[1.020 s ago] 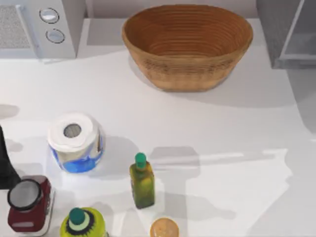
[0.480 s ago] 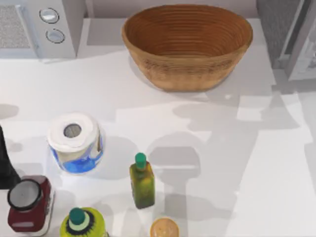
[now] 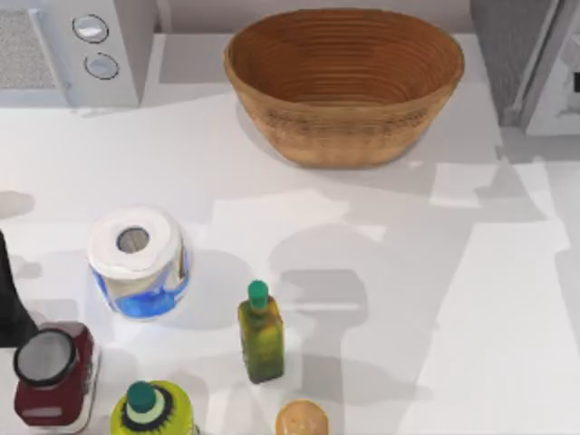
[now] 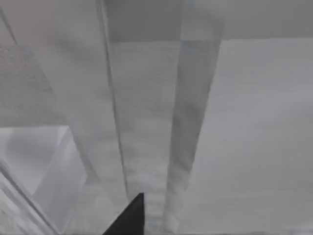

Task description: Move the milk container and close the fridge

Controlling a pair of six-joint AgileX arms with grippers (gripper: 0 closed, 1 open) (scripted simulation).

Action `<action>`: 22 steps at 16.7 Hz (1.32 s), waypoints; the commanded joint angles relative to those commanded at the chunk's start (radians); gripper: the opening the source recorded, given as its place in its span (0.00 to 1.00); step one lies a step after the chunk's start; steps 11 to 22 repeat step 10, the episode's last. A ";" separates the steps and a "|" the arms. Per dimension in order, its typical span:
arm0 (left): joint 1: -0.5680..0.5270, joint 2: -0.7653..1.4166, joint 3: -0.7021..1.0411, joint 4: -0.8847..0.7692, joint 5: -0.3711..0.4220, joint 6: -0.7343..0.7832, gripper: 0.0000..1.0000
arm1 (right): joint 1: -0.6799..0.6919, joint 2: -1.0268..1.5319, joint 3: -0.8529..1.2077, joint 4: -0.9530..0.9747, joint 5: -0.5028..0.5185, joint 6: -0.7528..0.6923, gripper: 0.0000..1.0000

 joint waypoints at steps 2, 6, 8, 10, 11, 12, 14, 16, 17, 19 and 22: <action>0.000 0.000 0.000 0.000 0.000 0.000 1.00 | 0.000 0.074 0.094 -0.015 0.002 0.000 1.00; 0.000 0.000 0.000 0.000 0.000 0.000 1.00 | 0.001 0.215 0.296 -0.043 0.004 0.001 1.00; 0.000 0.000 0.000 0.000 0.000 0.000 1.00 | 0.002 0.271 0.357 -0.061 0.005 0.003 1.00; 0.000 0.000 0.000 0.000 0.000 0.000 1.00 | 0.003 0.289 0.375 -0.070 0.006 0.003 1.00; 0.000 0.000 0.000 0.000 0.000 0.000 1.00 | 0.003 0.289 0.375 -0.070 0.006 0.003 1.00; 0.000 0.000 0.000 0.000 0.000 0.000 1.00 | 0.003 0.289 0.375 -0.070 0.006 0.003 1.00; 0.000 0.000 0.000 0.000 0.000 0.000 1.00 | 0.003 0.289 0.375 -0.070 0.006 0.003 1.00; 0.000 0.000 0.000 0.000 0.000 0.000 1.00 | 0.003 0.289 0.375 -0.070 0.006 0.003 1.00; 0.000 0.000 0.000 0.000 0.000 0.000 1.00 | 0.003 0.289 0.375 -0.070 0.006 0.003 1.00; 0.000 0.000 0.000 0.000 0.000 0.000 1.00 | 0.003 0.289 0.375 -0.070 0.006 0.003 1.00; 0.000 0.000 0.000 0.000 0.000 0.000 1.00 | 0.003 0.289 0.375 -0.070 0.006 0.003 1.00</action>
